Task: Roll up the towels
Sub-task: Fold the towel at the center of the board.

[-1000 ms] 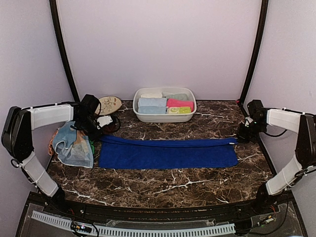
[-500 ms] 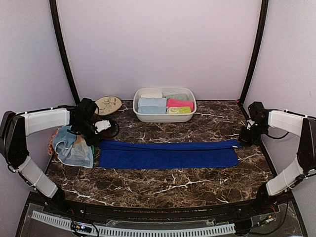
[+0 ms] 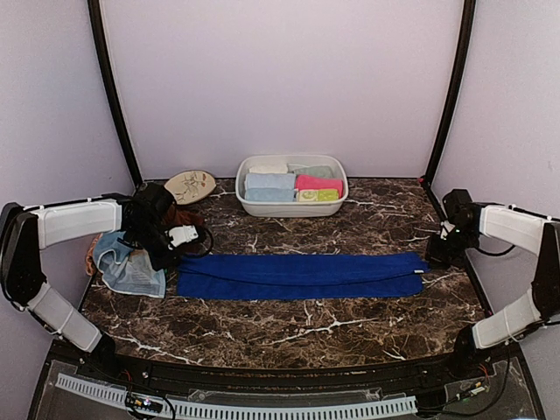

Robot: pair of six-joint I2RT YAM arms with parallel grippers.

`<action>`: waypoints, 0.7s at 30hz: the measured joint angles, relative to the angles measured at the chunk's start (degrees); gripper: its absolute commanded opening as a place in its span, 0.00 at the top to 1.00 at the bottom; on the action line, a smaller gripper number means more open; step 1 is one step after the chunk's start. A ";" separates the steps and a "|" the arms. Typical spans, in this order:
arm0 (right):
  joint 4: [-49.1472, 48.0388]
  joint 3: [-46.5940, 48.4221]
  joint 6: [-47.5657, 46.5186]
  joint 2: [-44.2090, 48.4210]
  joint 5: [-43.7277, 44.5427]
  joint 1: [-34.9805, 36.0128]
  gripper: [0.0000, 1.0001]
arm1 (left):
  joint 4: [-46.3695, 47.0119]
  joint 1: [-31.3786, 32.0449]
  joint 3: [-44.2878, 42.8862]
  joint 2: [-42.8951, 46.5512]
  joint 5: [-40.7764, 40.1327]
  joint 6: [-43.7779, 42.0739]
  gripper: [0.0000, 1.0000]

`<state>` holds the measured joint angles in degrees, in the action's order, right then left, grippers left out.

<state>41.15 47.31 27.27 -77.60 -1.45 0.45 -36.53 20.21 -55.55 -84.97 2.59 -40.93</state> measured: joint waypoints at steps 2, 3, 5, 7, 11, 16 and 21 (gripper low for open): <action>0.24 -0.02 0.00 0.33 0.04 0.02 1.00 | -0.07 0.22 0.37 0.04 -0.09 0.00 1.00; 0.33 0.00 0.00 0.42 0.07 0.02 1.00 | 0.00 0.24 0.52 0.15 -0.24 -0.02 1.00; 0.79 0.02 0.00 0.44 0.28 0.07 1.00 | 0.00 0.26 0.72 0.59 -0.59 -0.09 1.00; 1.38 0.07 -0.02 0.46 0.63 0.11 1.00 | 0.02 0.28 0.81 1.09 -0.98 -0.37 1.00; 2.49 0.50 -0.02 0.61 1.55 0.28 1.00 | 0.11 0.28 1.60 1.99 -1.51 -0.85 1.00; 3.28 0.52 -0.02 1.33 1.70 0.33 1.00 | 0.24 0.31 3.87 3.21 -1.70 -1.36 1.00; 4.31 0.52 -0.02 1.36 1.77 0.33 1.00 | 0.20 0.33 5.33 3.65 -1.18 -1.51 1.00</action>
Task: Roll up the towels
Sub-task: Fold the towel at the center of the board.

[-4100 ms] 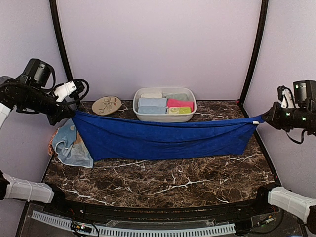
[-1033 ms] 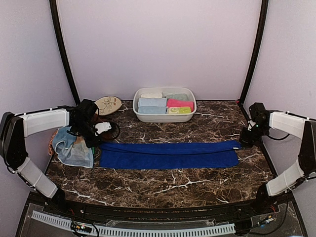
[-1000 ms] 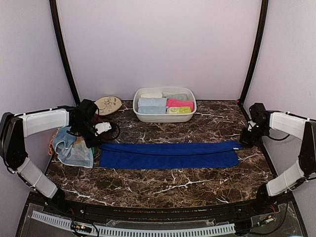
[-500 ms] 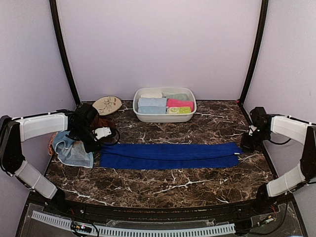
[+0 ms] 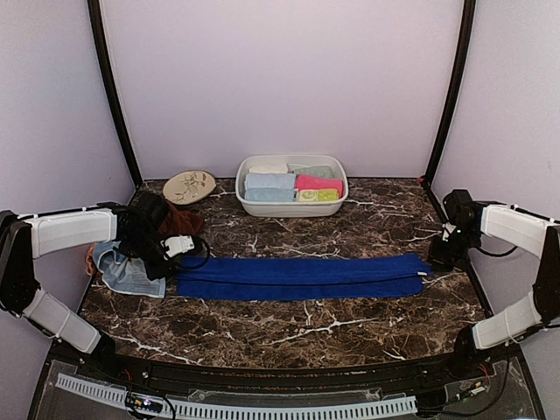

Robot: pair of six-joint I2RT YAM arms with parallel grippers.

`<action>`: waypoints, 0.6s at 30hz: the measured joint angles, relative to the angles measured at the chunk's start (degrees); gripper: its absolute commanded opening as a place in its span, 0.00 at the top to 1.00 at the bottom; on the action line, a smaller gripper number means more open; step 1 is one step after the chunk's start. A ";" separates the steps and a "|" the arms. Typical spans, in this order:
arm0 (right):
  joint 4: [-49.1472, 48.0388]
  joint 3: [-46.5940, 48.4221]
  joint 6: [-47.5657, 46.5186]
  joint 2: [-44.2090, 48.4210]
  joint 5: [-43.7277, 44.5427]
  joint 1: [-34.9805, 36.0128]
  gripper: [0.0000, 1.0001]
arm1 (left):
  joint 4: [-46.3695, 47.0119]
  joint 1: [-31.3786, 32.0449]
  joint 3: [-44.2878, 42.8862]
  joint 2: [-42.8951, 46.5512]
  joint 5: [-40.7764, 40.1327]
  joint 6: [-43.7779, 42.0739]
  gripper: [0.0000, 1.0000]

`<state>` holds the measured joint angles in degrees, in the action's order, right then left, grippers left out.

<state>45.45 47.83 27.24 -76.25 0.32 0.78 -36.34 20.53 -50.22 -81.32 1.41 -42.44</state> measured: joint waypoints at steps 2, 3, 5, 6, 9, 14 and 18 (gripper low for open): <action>0.39 0.07 -0.02 0.00 0.22 0.00 1.00 | 0.04 0.00 0.55 0.24 0.15 -0.02 1.00; 0.59 0.13 -0.02 0.00 0.35 0.00 1.00 | 0.00 0.00 0.81 0.50 0.28 -0.02 1.00; 1.03 0.24 -0.07 0.02 0.70 0.00 1.00 | -0.02 0.00 0.85 0.96 0.46 -0.02 1.00; 1.14 0.28 -0.13 0.02 0.87 0.00 1.00 | -0.02 0.00 0.85 1.16 0.55 -0.04 1.00; 1.57 0.31 -0.20 0.09 1.25 0.00 1.00 | -0.02 0.00 0.85 1.44 0.55 -0.11 1.00; 2.19 0.70 -0.39 0.39 1.70 0.02 0.90 | -0.15 0.00 0.85 1.84 0.68 -0.72 0.76; 2.51 0.70 -0.68 1.07 2.58 0.00 0.66 | -1.81 0.00 1.14 1.92 0.81 -1.40 0.46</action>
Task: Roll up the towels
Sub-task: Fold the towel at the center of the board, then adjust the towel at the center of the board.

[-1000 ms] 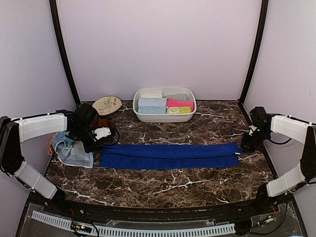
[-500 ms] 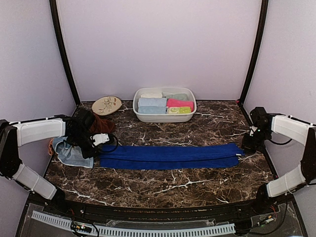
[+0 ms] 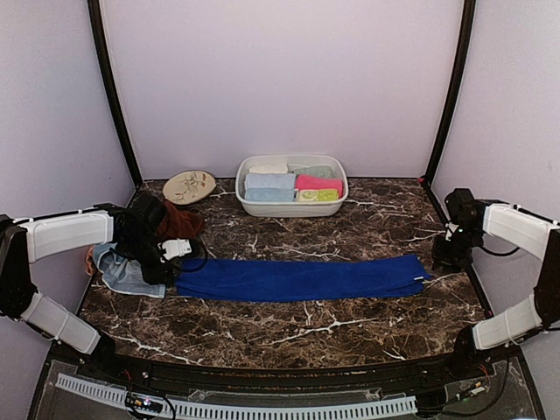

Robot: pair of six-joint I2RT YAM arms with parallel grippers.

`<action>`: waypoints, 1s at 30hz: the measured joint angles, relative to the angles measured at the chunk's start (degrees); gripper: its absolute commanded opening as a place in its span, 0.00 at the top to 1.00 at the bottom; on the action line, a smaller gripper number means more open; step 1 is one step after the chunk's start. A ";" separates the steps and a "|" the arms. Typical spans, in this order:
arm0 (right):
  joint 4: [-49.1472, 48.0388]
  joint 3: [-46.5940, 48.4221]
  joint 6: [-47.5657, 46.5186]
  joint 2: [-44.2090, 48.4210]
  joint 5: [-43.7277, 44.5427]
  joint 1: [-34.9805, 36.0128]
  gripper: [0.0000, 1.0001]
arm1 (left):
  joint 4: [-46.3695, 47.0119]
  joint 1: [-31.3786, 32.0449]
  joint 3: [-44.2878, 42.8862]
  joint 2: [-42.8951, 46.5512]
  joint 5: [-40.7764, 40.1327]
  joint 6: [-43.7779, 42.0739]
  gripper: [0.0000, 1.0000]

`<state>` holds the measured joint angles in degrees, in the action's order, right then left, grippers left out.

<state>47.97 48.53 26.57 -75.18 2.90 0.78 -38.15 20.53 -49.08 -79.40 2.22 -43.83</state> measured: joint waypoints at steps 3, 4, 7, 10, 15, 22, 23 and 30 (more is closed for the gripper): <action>0.66 0.22 -0.31 0.46 0.87 0.00 0.62 | -1.46 -0.02 0.81 1.09 0.26 -0.72 0.45; 1.11 0.48 -0.39 0.63 1.11 0.00 0.61 | -2.01 -0.02 0.81 1.66 0.46 -0.79 0.45; 2.69 2.10 -0.46 1.68 1.86 0.00 0.60 | -3.58 -0.02 -0.35 3.23 1.64 -1.01 0.45; 3.50 4.94 -0.33 2.95 2.12 0.00 0.60 | -5.79 -0.02 -3.63 2.97 3.23 -1.14 0.45; 2.67 8.79 0.11 2.78 0.42 0.11 0.60 | -7.78 -0.02 -7.10 1.95 4.85 -1.53 0.25; -1.11 8.85 1.77 -2.78 -3.72 2.91 0.60 | -10.10 -0.02 -3.63 3.80 3.91 -2.75 0.01; -1.66 8.83 1.90 -3.54 -4.20 3.13 0.60 | -10.43 -0.02 -3.45 4.15 3.76 -2.91 0.01; -6.47 8.66 2.67 -9.18 -6.45 4.24 0.59 | -9.84 0.00 -3.17 6.14 1.09 -3.15 0.01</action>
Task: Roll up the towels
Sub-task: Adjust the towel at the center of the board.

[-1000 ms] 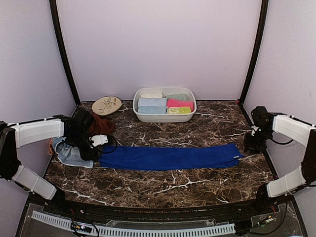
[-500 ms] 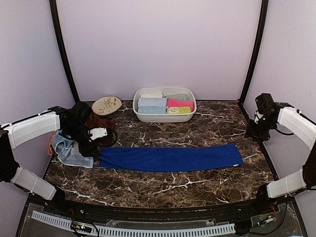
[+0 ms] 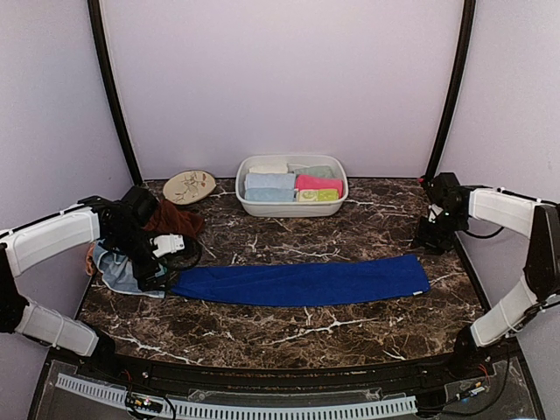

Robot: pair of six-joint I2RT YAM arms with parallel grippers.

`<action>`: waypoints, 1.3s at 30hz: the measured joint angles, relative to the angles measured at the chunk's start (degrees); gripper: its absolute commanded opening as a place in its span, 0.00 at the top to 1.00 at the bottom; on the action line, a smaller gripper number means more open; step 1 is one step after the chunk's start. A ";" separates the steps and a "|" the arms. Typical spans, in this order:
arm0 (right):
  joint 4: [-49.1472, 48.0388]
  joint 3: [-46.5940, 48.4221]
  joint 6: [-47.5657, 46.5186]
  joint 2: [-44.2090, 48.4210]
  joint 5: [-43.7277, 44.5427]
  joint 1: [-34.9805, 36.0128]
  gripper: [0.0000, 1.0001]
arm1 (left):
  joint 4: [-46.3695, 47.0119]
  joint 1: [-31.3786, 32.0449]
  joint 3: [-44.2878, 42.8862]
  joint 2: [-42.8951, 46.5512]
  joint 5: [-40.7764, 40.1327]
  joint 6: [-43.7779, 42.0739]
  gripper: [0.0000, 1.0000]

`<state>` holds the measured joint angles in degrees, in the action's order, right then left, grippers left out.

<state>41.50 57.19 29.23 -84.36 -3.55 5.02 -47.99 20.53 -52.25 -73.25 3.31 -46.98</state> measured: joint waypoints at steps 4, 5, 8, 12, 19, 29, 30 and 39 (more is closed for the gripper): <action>-3.67 -1.53 0.44 -2.38 -2.03 0.72 0.59 | 11.10 0.07 6.05 2.08 -6.62 -0.17 0.01; -4.57 -1.99 0.61 -3.21 -2.51 1.14 0.59 | 13.05 0.07 7.21 1.88 -7.32 0.02 0.01; -6.56 -2.99 1.40 -5.92 -3.50 2.93 0.60 | 20.48 0.39 11.02 0.15 -9.18 1.01 0.01; -6.69 -2.80 2.34 -6.08 -2.58 5.11 0.59 | 24.90 0.68 12.79 -1.03 -9.75 2.25 0.01; -8.46 7.96 7.34 -7.21 -3.26 16.31 0.58 | 22.97 0.74 12.39 4.66 -1.81 1.60 0.01; -20.98 16.17 16.59 -26.01 -10.51 36.04 0.60 | 20.63 0.85 14.05 4.42 1.57 1.05 0.01; -21.55 15.87 17.35 -27.15 -10.99 36.70 0.59 | 20.44 0.85 14.05 4.33 1.60 1.05 0.01; -26.77 12.57 21.07 -28.13 -12.17 36.83 0.61 | 19.89 0.85 14.03 3.67 0.50 0.87 0.01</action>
<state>14.72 69.76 50.30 -112.49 -15.73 41.85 -28.10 21.39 -38.22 -69.58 3.81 -46.11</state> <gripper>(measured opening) 0.396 0.990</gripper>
